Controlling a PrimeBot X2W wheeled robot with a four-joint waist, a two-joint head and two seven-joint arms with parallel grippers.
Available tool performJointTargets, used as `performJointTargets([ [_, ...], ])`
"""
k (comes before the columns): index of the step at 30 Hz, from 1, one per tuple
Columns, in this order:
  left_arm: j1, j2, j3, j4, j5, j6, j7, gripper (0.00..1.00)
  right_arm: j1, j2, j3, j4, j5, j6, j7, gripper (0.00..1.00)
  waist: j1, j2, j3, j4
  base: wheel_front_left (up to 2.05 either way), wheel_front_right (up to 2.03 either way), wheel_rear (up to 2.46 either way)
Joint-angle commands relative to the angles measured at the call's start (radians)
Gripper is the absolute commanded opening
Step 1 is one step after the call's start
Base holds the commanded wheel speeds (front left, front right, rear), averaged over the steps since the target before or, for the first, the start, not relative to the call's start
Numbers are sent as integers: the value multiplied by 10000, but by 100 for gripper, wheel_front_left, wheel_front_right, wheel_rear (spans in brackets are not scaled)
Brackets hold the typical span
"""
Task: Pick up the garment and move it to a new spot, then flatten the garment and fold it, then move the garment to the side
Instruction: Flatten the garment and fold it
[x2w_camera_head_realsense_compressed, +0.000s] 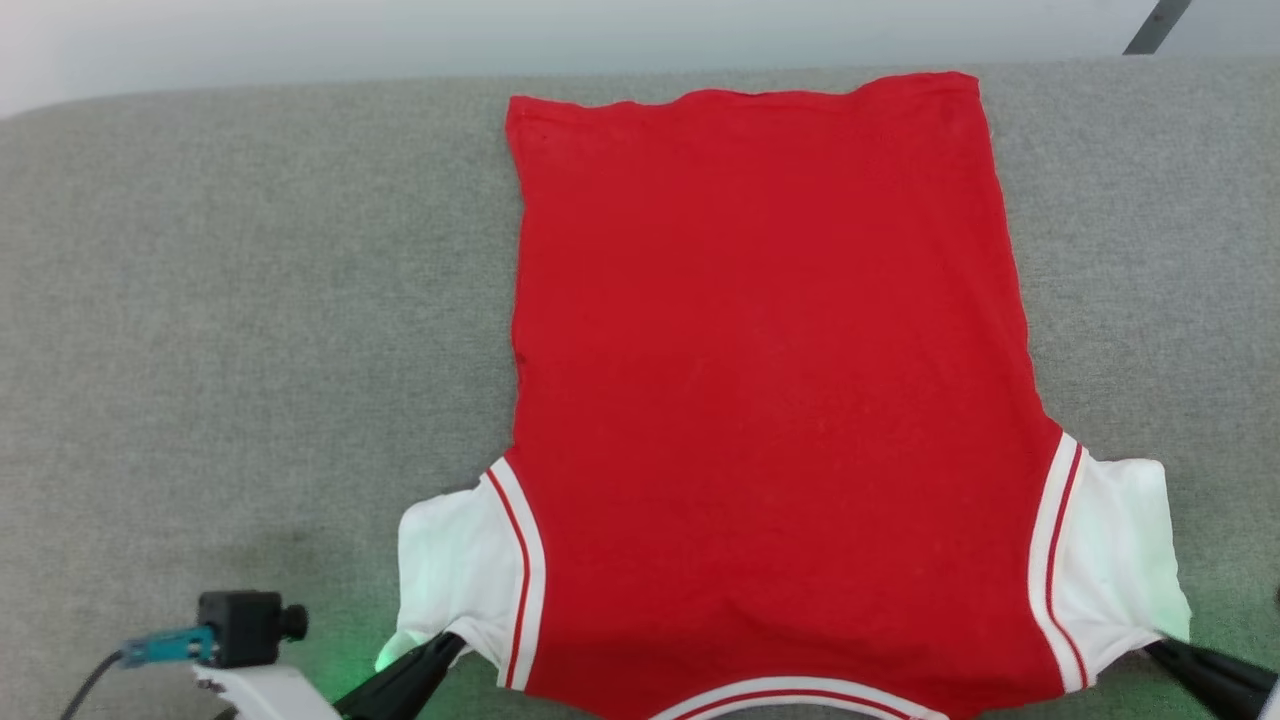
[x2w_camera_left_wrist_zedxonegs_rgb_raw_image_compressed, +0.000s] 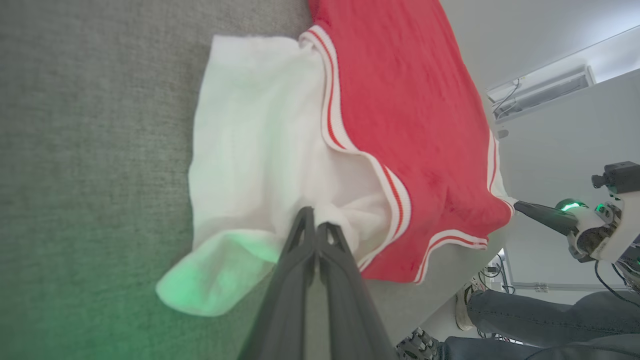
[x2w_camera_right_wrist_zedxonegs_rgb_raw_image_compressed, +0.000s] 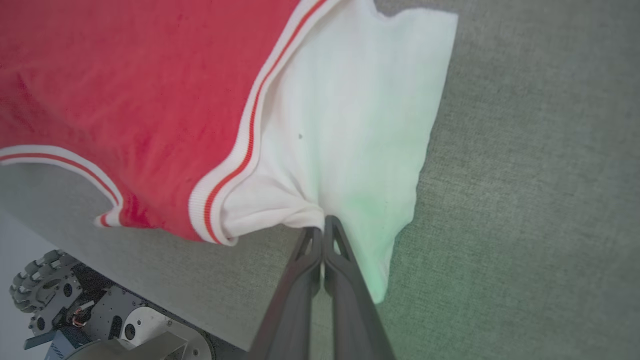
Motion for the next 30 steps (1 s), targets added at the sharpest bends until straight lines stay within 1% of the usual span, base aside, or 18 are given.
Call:
performJointTargets([
  [1, -156, -278, -50, 318, 21, -19, 33, 0, -124, 379, -26, 11, -338, -10, 358, 0, 0, 0, 84, -26, 0, 0, 0],
  [5, -403, -906, -168, 1265, 124, -133, 197, 0, -567, 1226, 167, 377, -1272, -10, 1123, 0, 0, 0, 241, -13, 0, 0, 0],
  [7, -529, -1207, -254, 1720, 238, -169, 246, 0, -808, 1304, 397, 774, -2197, -13, 1292, 0, 0, 0, 301, 36, 0, 0, 0],
  [8, -594, -1385, -272, 1945, 270, -144, 246, 0, -861, 1519, 503, 994, -2456, -15, 1275, 0, 0, 0, 336, 72, 0, 0, 0],
  [10, -676, -1717, -314, 2263, 245, -170, 256, 0, -988, 1962, 640, 1334, -2744, -12, 1205, 0, 0, 0, 361, 116, 0, 0, 0],
  [13, -771, -2014, -426, 2671, 394, -191, 299, 0, -1135, 2468, 831, 1724, -3052, -12, 1049, 0, 0, 0, 413, 153, 0, 0, 0],
  [17, -833, -2194, -473, 3028, 577, -191, 245, 0, -1293, 2783, 971, 2079, -3255, -12, 809, 0, 0, 0, 437, 93, 0, 0, 0],
  [18, -838, -2210, -470, 3064, 606, -211, 231, 0, -1328, 2797, 967, 2108, -3316, -10, 752, 16, 0, 0, 433, 65, 0, 0, 0],
  [19, -829, -2207, -454, 3073, 612, -222, 206, 0, -1339, 2870, 916, 2090, -3255, -10, 685, 60, 0, 0, 425, 22, 0, 0, 0],
  [20, -817, -2196, -434, 3046, 620, -248, 184, 0, -1298, 2936, 813, 2031, -3088, -10, 710, 100, 0, 0, 414, -17, 0, 0, 0],
  [22, -809, -2180, -420, 2992, 646, -272, 167, 0, -1217, 2926, 748, 1870, -2936, -1, 816, 100, 0, 0, 405, -46, 0, 0, 0],
  [25, -757, -2117, -357, 2726, 727, -315, 85, 0, -936, 2562, 213, 1045, -2469, -7, 1141, 100, 0, 0, 413, -88, 0, 0, 0],
  [28, -817, -2138, -360, 2437, 921, -297, 35, 0, -529, 1989, -622, -422, -1825, -9, 1714, 100, 0, 0, 521, 43, 0, 0, 0],
  [30, -953, -2175, -375, 2246, 1054, -259, 32, 0, -319, 1736, -1319, -1505, -1288, -7, 2117, 100, 0, 0, 665, 178, 0, 0, 0],
])
